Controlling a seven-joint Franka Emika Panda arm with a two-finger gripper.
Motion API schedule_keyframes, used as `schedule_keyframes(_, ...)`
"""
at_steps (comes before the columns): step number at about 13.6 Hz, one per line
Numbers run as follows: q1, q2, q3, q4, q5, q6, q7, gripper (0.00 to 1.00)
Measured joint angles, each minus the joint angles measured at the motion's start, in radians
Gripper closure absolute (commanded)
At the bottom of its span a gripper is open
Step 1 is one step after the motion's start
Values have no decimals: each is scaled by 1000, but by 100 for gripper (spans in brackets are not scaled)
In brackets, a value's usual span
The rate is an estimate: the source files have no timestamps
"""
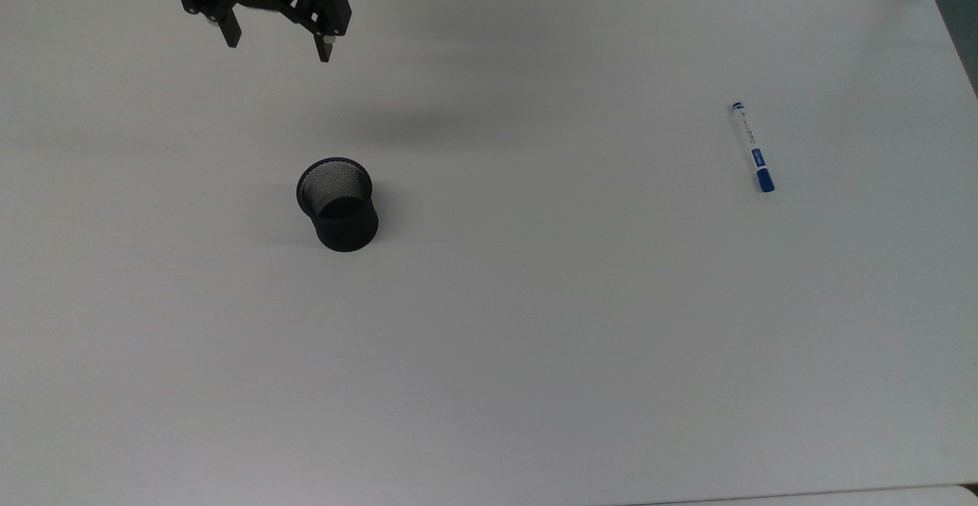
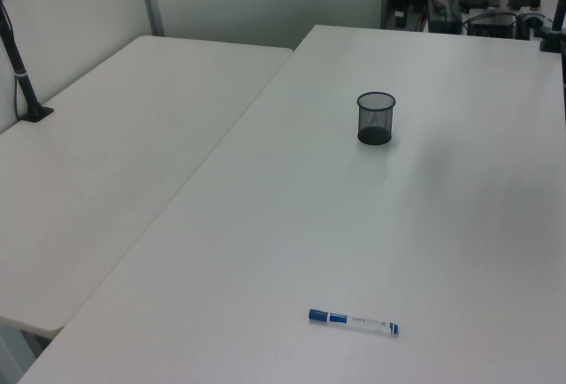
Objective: Insert the marker
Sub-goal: 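Start moving the open gripper from rest toward the blue-capped marker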
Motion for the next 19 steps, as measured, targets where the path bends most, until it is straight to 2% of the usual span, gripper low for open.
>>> schedule_keyframes(16, -9, -15, 0, -1, 1, -37, 0, 0)
schedule_keyframes(19, -9, -15, 1, -3, 35, -37, 0, 0)
